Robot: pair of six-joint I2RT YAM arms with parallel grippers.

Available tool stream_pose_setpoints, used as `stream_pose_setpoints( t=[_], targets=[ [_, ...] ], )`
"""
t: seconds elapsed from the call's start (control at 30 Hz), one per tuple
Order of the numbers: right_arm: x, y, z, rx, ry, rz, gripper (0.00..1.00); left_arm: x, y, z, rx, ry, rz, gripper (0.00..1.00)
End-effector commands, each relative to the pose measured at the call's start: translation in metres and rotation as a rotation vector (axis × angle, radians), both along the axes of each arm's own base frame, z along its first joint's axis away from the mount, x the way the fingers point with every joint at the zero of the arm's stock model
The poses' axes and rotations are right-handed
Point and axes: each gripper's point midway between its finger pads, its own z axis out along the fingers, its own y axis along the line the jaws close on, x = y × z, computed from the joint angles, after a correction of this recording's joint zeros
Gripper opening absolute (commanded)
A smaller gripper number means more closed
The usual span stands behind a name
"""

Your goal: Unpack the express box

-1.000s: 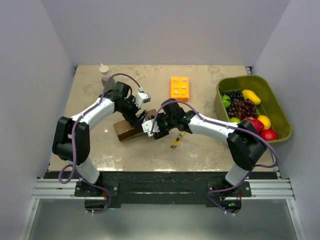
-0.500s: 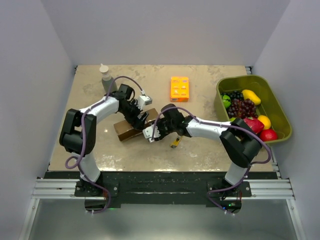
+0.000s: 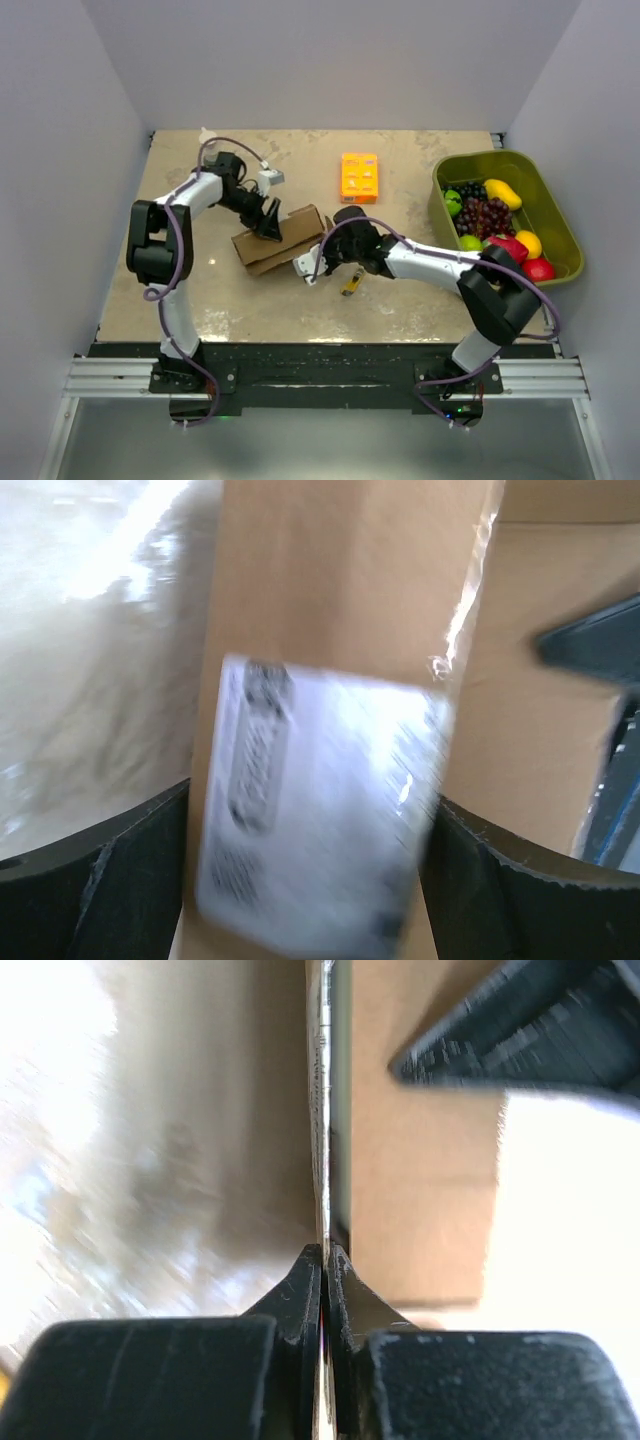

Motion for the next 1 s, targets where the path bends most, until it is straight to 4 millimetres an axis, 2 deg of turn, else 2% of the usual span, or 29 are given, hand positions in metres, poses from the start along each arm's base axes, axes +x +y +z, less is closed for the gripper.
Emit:
stream_pose_setpoints(
  t=[0.0,0.07,0.1,0.2,0.27,0.3,0.33,0.37,0.4,0.43,0.47,0.53,0.57,0.63,0.77,0.8,0.83,0.9,0.97],
  targets=[
    [0.009,-0.024,0.05,-0.004,-0.152,-0.017,0.0,0.029,0.024,0.011,-0.077,-0.04,0.05,0.87],
    [0.005,-0.029,0.06,0.002,-0.173,-0.016,0.0,0.035,0.021,0.011,-0.093,-0.069,0.043,0.87],
    [-0.003,-0.032,0.075,0.022,-0.192,-0.006,0.0,0.036,0.021,0.009,-0.098,-0.072,0.042,0.87],
    [-0.015,-0.035,0.091,0.056,-0.205,0.014,0.0,0.043,0.019,0.011,-0.108,-0.104,0.035,0.89],
    [-0.017,-0.042,0.082,0.022,-0.236,0.018,0.0,0.049,0.018,0.029,-0.117,-0.145,0.034,0.93],
    [-0.016,-0.045,0.079,0.014,-0.251,0.019,0.0,0.051,0.016,0.042,-0.133,-0.174,0.032,1.0],
    [-0.014,-0.046,0.078,0.011,-0.264,0.009,0.0,0.051,0.013,0.07,-0.149,-0.248,0.025,1.0],
    [-0.008,-0.049,0.077,0.025,-0.275,-0.018,0.0,0.056,0.005,0.085,-0.153,-0.315,0.022,1.0],
    [-0.005,-0.051,0.075,0.024,-0.269,-0.03,0.0,0.05,0.0,0.089,-0.14,-0.339,0.021,1.0],
    [-0.002,-0.051,0.069,0.02,-0.252,-0.036,0.0,0.051,-0.001,0.106,-0.104,-0.413,0.029,1.0],
    [0.002,-0.054,0.067,0.032,-0.231,-0.039,0.0,0.041,-0.019,0.109,-0.09,-0.444,-0.025,1.0],
    [0.003,-0.054,0.055,0.034,-0.217,-0.031,0.0,0.024,-0.026,0.1,-0.017,-0.439,-0.078,1.0],
    [0.004,-0.054,0.05,0.044,-0.234,-0.033,0.0,0.014,-0.037,0.096,0.003,-0.443,-0.135,1.0],
    [0.004,-0.054,0.042,0.045,-0.238,-0.032,0.0,0.007,-0.035,0.081,0.071,-0.418,-0.148,1.0],
    [0.001,-0.051,0.043,0.081,-0.212,-0.04,0.0,0.001,-0.035,0.075,0.125,-0.437,-0.173,1.0],
    [0.001,-0.051,0.044,0.084,-0.214,-0.043,0.0,-0.001,-0.028,0.065,0.18,-0.436,-0.165,1.0],
    [0.002,-0.052,0.044,0.085,-0.223,-0.049,0.0,0.005,-0.025,0.065,0.211,-0.482,-0.149,1.0],
    [0.005,-0.056,0.042,0.08,-0.238,-0.067,0.0,0.003,-0.021,0.051,0.262,-0.499,-0.154,1.0],
    [0.003,-0.06,0.038,0.064,-0.234,-0.074,0.0,0.012,-0.017,0.046,0.304,-0.538,-0.147,1.0]
  ],
)
